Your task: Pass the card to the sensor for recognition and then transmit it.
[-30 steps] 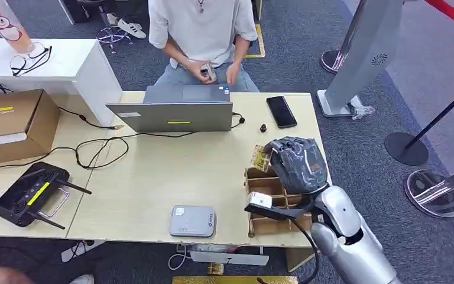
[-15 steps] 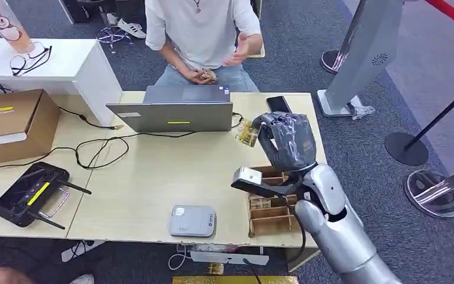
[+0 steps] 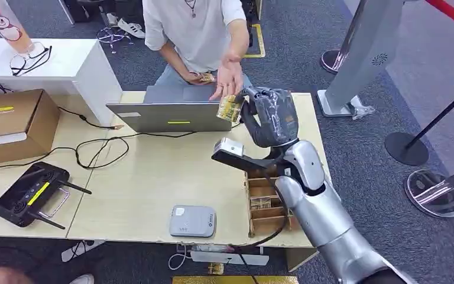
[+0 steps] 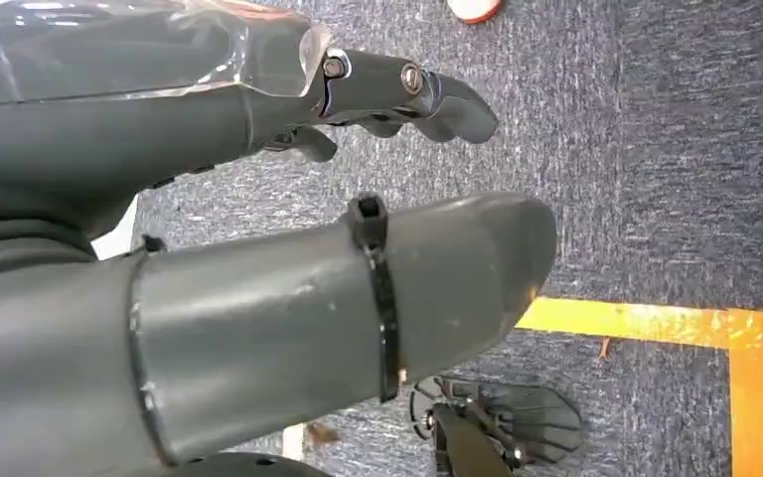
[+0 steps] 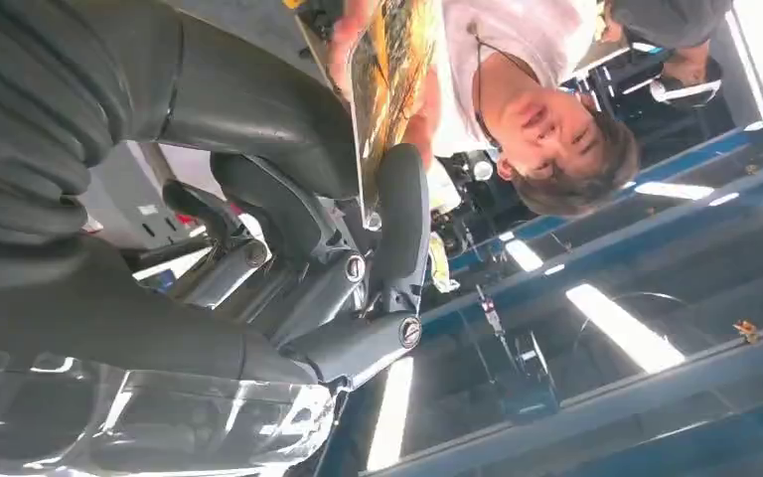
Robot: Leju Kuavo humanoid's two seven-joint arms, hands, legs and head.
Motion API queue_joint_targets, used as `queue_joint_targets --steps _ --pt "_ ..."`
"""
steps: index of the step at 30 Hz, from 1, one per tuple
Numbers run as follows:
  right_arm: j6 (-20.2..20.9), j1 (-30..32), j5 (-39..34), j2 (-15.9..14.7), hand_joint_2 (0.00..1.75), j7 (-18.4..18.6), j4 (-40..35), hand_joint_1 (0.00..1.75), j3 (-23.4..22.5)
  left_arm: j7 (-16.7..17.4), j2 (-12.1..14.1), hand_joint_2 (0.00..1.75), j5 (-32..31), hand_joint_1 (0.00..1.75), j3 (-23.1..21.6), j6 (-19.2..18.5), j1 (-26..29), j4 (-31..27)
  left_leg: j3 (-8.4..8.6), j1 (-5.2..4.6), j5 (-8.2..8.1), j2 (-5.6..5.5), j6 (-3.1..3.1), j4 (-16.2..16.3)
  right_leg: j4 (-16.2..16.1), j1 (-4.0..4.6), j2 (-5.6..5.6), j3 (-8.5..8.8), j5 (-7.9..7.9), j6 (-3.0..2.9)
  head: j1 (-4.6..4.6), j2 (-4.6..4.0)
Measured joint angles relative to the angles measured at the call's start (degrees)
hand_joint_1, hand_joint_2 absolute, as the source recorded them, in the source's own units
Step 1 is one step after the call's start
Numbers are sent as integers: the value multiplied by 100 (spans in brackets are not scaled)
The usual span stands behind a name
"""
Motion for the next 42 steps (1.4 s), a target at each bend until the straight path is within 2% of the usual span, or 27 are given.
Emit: queue_joint_targets --steps 13,25,26,27,28,29,38,42 --pt "-306 -815 -90 584 175 120 1215 175 20 125 -2 0 -59 0 -118 -2 -108 0 0 0 3 0 -2 0 1 0 1 0 0 0 0 0" --pt "-523 -1149 118 914 175 155 2088 175 39 160 59 0 -50 0 -131 -173 -52 0 0 0 3 -1 -2 0 1 0 0 0 0 0 0 0" --pt "-540 -1168 127 938 175 155 2156 159 44 162 61 0 -39 0 -131 -171 -51 0 0 0 3 -1 -2 0 2 0 0 0 0 0 0 0" --pt "-549 -1177 125 962 175 155 2195 103 44 162 59 0 -39 0 -131 -164 -51 0 0 1 3 -1 -2 0 2 0 0 0 0 0 0 0" --pt "-551 -1184 125 984 175 155 2228 28 44 164 59 0 -39 0 -131 -157 -52 0 0 1 3 -1 -2 0 2 0 0 0 0 0 0 0" --pt "-553 -1194 125 997 175 155 2256 0 46 168 59 0 -39 0 -131 -155 -54 0 0 1 3 -1 -2 0 2 0 0 0 0 0 0 0" --pt "-579 -1254 131 1130 175 171 2449 0 68 179 57 0 -4 0 -131 -144 -63 0 0 0 3 -1 -2 0 2 0 0 -1 0 0 0 0" --pt "-619 -1269 129 1143 175 171 2505 0 81 147 15 0 48 0 -127 72 -63 0 0 0 3 -1 -2 0 2 0 0 0 0 0 0 0"
